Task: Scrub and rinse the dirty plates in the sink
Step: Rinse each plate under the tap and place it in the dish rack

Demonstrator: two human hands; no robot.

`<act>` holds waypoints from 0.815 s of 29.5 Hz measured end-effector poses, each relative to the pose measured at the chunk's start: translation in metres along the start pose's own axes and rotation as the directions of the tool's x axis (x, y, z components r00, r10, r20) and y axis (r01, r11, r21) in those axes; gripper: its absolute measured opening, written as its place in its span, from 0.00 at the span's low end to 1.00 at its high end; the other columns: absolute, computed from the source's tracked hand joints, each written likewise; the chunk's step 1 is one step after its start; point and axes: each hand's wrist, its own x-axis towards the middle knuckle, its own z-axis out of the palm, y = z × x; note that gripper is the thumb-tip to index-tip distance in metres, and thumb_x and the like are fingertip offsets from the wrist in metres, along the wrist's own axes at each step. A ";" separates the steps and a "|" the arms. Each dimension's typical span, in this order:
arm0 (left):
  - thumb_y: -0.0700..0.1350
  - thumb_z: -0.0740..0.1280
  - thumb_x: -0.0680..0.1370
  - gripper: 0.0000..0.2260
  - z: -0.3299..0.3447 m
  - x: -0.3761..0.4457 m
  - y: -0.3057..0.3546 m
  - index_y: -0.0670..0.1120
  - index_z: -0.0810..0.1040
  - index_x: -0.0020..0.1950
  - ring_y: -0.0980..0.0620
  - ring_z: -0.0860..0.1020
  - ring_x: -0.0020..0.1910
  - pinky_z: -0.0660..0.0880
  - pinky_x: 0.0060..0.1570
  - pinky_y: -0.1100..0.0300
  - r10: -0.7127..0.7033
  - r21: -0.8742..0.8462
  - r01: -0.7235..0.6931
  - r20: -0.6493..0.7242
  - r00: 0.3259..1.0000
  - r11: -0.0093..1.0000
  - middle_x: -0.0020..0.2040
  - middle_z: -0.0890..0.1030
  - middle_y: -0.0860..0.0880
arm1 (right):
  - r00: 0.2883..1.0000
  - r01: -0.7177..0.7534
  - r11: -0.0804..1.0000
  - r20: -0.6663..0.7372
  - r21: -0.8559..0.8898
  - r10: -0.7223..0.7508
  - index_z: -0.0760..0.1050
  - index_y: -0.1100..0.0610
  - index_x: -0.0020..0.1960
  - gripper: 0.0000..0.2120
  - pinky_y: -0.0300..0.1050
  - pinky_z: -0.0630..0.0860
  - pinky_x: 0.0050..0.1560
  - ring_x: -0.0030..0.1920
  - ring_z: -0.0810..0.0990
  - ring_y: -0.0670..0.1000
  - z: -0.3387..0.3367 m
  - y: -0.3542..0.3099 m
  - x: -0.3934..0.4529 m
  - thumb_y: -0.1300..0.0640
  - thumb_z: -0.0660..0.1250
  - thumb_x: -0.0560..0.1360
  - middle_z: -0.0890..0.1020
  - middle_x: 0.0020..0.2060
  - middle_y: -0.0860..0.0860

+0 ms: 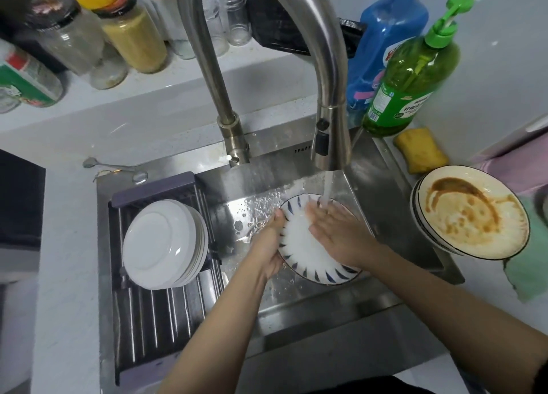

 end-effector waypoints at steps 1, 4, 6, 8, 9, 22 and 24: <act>0.53 0.54 0.83 0.21 0.003 0.000 0.000 0.42 0.71 0.70 0.46 0.75 0.64 0.72 0.64 0.50 0.001 0.022 -0.001 0.004 1.000 1.000 0.64 0.77 0.45 | 0.999 0.046 0.996 0.010 0.081 -0.047 0.38 0.41 0.75 0.42 0.48 0.38 0.76 0.77 0.39 0.50 0.002 -0.009 0.006 0.27 0.19 0.64 0.44 0.76 0.44; 0.54 0.56 0.82 0.21 -0.001 0.005 0.005 0.41 0.72 0.68 0.44 0.76 0.63 0.72 0.64 0.48 0.035 -0.031 -0.036 -0.023 0.999 0.999 0.61 0.80 0.42 | 0.966 0.219 0.954 0.090 0.206 -0.242 0.41 0.35 0.73 0.29 0.47 0.39 0.76 0.76 0.38 0.45 0.001 -0.032 -0.008 0.30 0.30 0.73 0.45 0.76 0.41; 0.54 0.54 0.83 0.22 -0.009 0.003 0.009 0.40 0.73 0.67 0.44 0.81 0.56 0.78 0.55 0.51 0.053 -0.095 -0.056 -0.032 0.998 0.994 0.56 0.82 0.41 | 0.933 0.315 0.943 0.146 0.106 -0.328 0.43 0.38 0.74 0.30 0.41 0.37 0.75 0.75 0.37 0.42 -0.004 -0.029 -0.027 0.32 0.33 0.73 0.46 0.76 0.39; 0.54 0.54 0.83 0.22 -0.015 0.001 0.009 0.40 0.72 0.68 0.42 0.79 0.58 0.78 0.51 0.51 0.060 -0.120 -0.067 -0.061 0.996 0.990 0.59 0.80 0.40 | 0.922 0.369 0.929 0.126 0.003 -0.366 0.46 0.40 0.75 0.33 0.40 0.41 0.75 0.76 0.41 0.42 -0.006 -0.017 -0.043 0.30 0.39 0.73 0.48 0.76 0.40; 0.54 0.54 0.83 0.22 -0.018 0.000 0.008 0.40 0.72 0.69 0.42 0.79 0.58 0.78 0.50 0.51 0.063 -0.133 -0.073 -0.076 0.995 0.988 0.61 0.80 0.39 | 0.923 0.384 0.922 0.065 -0.051 -0.380 0.52 0.41 0.76 0.32 0.41 0.47 0.75 0.76 0.48 0.44 -0.003 -0.010 -0.048 0.30 0.45 0.74 0.54 0.76 0.42; 0.66 0.60 0.74 0.26 -0.052 -0.037 0.025 0.50 0.76 0.63 0.48 0.73 0.65 0.71 0.57 0.49 0.233 0.068 -0.225 -0.132 0.964 0.972 0.61 0.78 0.51 | 0.951 0.118 0.756 -0.292 0.643 0.100 0.76 0.52 0.57 0.12 0.32 0.72 0.40 0.44 0.79 0.46 -0.042 -0.074 -0.051 0.57 0.70 0.74 0.81 0.44 0.45; 0.63 0.61 0.72 0.26 -0.071 -0.049 0.027 0.57 0.72 0.68 0.49 0.74 0.63 0.72 0.54 0.52 0.369 0.183 -0.345 -0.119 0.922 0.921 0.63 0.77 0.52 | 0.973 0.116 0.532 -0.204 0.839 0.110 0.76 0.49 0.55 0.12 0.29 0.74 0.42 0.46 0.81 0.45 -0.052 -0.090 -0.041 0.61 0.70 0.74 0.83 0.46 0.43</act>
